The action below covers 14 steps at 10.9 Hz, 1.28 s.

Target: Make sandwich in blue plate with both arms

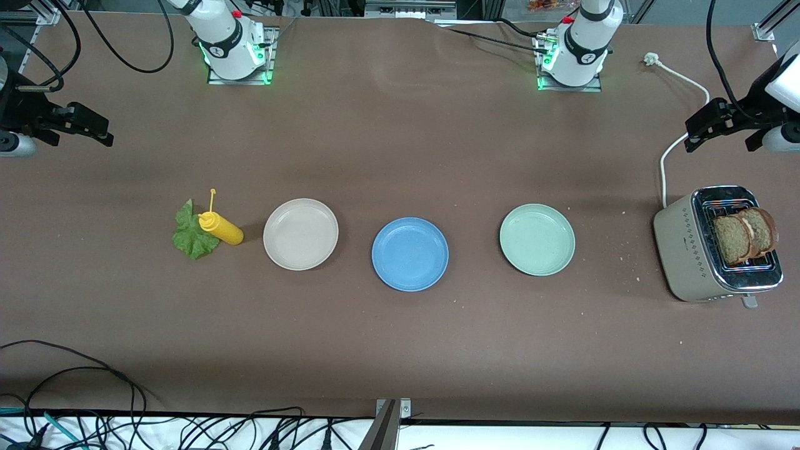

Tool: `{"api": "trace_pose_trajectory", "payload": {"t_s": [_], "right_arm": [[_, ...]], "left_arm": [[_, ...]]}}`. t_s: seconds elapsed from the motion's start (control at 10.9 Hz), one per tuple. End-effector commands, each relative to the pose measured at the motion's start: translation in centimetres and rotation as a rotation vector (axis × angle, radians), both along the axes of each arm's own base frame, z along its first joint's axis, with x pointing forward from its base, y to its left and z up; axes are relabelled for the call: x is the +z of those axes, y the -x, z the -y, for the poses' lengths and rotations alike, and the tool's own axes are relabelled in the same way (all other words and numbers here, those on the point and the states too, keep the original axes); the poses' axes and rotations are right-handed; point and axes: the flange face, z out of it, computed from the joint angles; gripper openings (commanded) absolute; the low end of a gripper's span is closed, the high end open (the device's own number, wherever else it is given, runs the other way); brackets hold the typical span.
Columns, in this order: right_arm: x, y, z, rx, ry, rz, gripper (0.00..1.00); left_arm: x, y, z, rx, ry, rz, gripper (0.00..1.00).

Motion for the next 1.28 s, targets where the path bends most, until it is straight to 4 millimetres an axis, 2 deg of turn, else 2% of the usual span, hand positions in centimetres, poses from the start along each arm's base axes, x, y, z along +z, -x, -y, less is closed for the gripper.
{"api": "trace_pose_trajectory", "payload": {"t_s": [0.0, 0.09, 0.18, 0.46, 0.64, 1.19], "right_arm": [[0.7, 0.1, 0.0, -0.007, 0.006, 0.003, 1.00], [0.7, 0.1, 0.0, -0.007, 0.006, 0.003, 1.00], [0.7, 0.1, -0.1, -0.007, 0.006, 0.003, 1.00], [0.7, 0.1, 0.0, -0.008, 0.006, 0.003, 1.00], [0.7, 0.1, 0.0, -0.008, 0.006, 0.003, 1.00], [0.7, 0.1, 0.0, -0.008, 0.006, 0.003, 1.00]], "left_arm": [[-0.5, 0.2, 0.2, -0.027, -0.023, -0.049, 1.00], [-1.0, -0.3, 0.5, -0.030, -0.030, -0.062, 1.00], [-0.6, -0.1, -0.5, -0.014, -0.018, -0.054, 1.00], [-0.2, 0.0, -1.2, -0.003, -0.019, -0.048, 1.00], [0.8, 0.1, -2.6, 0.023, -0.012, -0.026, 1.00], [0.8, 0.0, -2.8, 0.023, -0.015, -0.026, 1.00]]}}
